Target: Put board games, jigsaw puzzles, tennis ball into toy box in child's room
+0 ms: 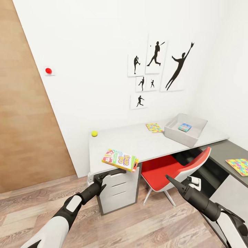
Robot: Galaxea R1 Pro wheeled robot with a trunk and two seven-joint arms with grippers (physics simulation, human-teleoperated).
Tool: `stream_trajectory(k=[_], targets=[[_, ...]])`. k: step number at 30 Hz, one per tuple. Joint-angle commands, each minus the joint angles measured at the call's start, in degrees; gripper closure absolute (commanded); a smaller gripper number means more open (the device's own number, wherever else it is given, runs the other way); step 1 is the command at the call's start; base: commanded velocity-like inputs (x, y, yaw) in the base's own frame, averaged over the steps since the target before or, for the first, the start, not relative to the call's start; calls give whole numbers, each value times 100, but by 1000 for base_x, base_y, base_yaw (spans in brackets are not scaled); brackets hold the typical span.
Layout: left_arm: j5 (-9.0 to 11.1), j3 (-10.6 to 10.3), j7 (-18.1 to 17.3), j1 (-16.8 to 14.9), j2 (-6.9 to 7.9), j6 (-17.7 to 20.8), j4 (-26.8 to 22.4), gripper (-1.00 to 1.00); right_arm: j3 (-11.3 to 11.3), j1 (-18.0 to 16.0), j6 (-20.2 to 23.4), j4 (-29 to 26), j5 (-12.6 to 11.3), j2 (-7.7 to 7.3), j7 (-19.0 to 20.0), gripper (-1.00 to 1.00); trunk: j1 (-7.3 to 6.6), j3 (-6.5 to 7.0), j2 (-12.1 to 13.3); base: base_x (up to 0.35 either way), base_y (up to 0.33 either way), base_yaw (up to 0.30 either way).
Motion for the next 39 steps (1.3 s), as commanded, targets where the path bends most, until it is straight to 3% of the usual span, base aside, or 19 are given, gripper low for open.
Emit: stream_trajectory(k=[1,39], targets=[[22,25,-2,-4,-4,45,-3,-100,-1,-4,43,1,-39,-2,0,-100,1,-7,-5,0,0,0],[16,25,-1,-4,-14,46,6,-100,8,-4,42,-20,-20,85,3,-100,1,-7,-5,29,-24,0]])
